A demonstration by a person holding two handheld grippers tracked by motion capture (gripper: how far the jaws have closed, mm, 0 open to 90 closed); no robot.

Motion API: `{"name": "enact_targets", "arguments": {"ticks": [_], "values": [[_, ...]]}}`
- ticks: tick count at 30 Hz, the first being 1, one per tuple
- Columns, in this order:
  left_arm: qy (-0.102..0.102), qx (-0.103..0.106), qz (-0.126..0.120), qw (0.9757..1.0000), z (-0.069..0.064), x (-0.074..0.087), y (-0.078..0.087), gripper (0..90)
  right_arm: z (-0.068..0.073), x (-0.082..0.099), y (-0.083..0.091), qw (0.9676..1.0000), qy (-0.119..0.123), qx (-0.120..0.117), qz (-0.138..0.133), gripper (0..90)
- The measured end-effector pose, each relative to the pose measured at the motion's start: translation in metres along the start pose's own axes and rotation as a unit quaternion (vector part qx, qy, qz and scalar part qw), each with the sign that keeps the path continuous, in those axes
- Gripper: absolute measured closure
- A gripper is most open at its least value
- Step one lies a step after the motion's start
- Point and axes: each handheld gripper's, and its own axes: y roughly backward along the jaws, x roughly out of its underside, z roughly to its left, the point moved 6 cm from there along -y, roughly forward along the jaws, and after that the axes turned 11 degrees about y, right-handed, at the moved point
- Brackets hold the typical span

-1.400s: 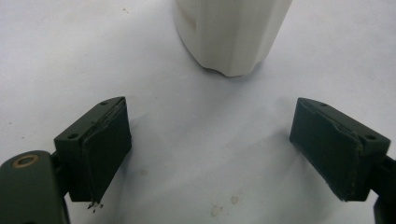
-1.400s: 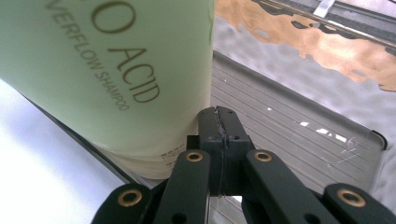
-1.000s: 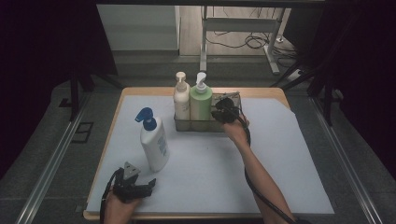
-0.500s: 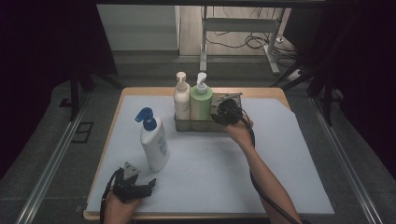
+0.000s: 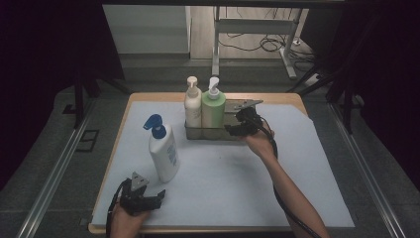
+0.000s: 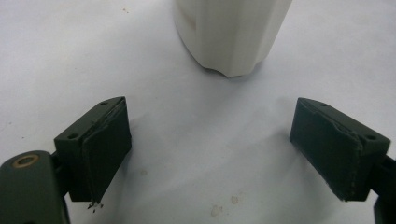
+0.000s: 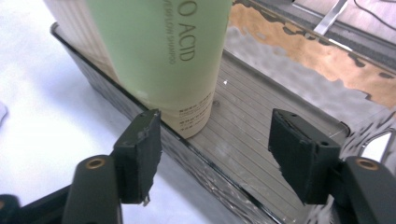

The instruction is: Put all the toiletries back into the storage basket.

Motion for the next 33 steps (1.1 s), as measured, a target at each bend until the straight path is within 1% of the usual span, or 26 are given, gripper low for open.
{"name": "enact_targets", "arguments": {"ticks": [3, 6, 12, 17, 21, 25, 27, 30, 33], "values": [[0.000, 0.000, 0.000, 1.0000, 0.000, 0.000, 0.000, 12.2, 0.002, -0.001, 0.007, 1.0000, 0.003, -0.006, -0.007, 30.2], [0.000, 0.000, -0.001, 1.0000, 0.000, 0.000, 0.000, 12.2, 0.005, 0.000, 0.013, 0.9999, 0.009, -0.011, -0.006, 27.2], [0.000, 0.000, -0.001, 1.0000, 0.000, 0.000, 0.000, 12.2, 0.009, 0.005, 0.024, 0.9997, 0.014, -0.017, -0.013, 21.1], [0.000, 0.000, -0.001, 1.0000, 0.000, 0.000, 0.000, 12.2, 0.013, 0.012, 0.033, 0.9996, 0.020, -0.012, -0.014, 17.3], [0.000, 0.000, -0.001, 1.0000, 0.000, 0.000, 0.000, 12.2, 0.017, 0.020, 0.039, 0.9994, 0.028, -0.014, -0.010, 14.4], [0.000, 0.000, -0.001, 1.0000, 0.000, 0.000, 0.000, 12.2, 0.020, 0.027, 0.045, 0.9993, 0.034, -0.013, -0.008, 13.7], [0.000, 0.000, -0.001, 1.0000, 0.000, 0.000, 0.000, 12.2, 0.022, 0.031, 0.050, 0.9992, 0.036, -0.016, -0.008, 12.9], [0.000, 0.000, -0.001, 1.0000, 0.000, 0.000, 0.000, 12.2, 0.024, 0.034, 0.056, 0.9991, 0.038, -0.016, -0.012, 8.3], [0.000, 0.000, -0.001, 1.0000, 0.000, 0.000, 0.000, 12.2, 0.025, 0.039, 0.063, 0.9989, 0.043, -0.014, -0.011, 4.0]]}}
